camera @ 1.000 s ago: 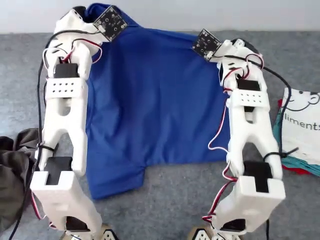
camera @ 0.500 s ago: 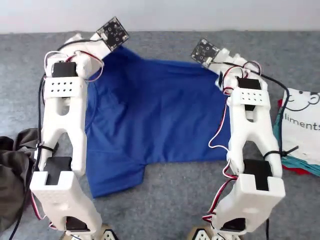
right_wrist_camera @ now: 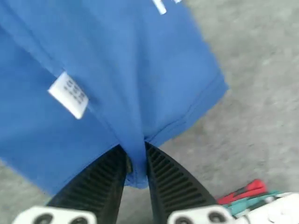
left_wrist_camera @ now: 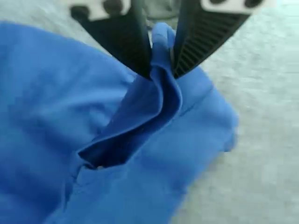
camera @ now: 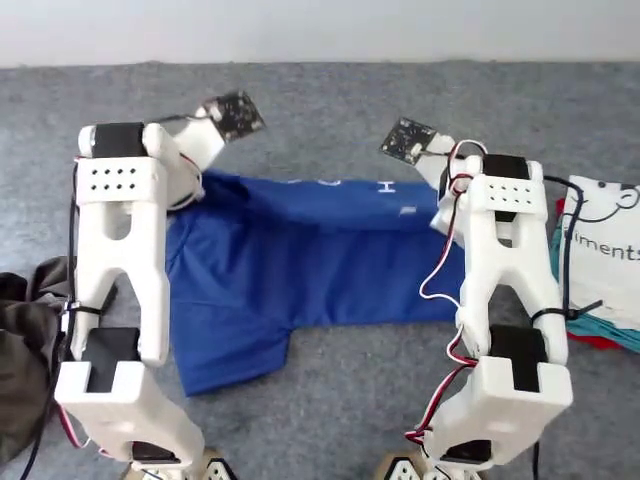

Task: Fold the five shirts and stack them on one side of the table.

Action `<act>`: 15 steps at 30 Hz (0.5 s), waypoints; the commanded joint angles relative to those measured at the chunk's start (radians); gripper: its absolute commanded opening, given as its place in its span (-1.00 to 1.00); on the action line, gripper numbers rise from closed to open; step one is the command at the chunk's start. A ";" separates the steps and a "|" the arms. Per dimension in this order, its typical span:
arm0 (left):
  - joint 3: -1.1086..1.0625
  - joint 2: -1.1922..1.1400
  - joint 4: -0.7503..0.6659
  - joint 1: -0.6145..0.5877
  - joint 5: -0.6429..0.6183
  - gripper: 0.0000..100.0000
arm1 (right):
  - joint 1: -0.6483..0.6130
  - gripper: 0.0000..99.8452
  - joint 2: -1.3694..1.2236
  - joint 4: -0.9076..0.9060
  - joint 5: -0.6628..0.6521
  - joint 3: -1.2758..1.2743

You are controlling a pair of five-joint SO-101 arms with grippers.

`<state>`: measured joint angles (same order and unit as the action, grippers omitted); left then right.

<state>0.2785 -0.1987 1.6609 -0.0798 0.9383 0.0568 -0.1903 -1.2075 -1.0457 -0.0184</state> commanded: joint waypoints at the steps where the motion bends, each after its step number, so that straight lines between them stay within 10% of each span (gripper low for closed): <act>1: -0.013 0.064 0.089 0.005 0.008 -0.97 | 0.018 -0.98 0.062 -0.079 -0.005 0.057; 15: -0.529 0.230 0.089 0.005 0.075 -0.97 | 0.079 -0.98 -0.081 -0.182 -0.011 0.057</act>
<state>-0.2110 -0.0376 1.7315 -0.0783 0.9920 0.1166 -0.2685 -1.3610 -1.0457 -0.0184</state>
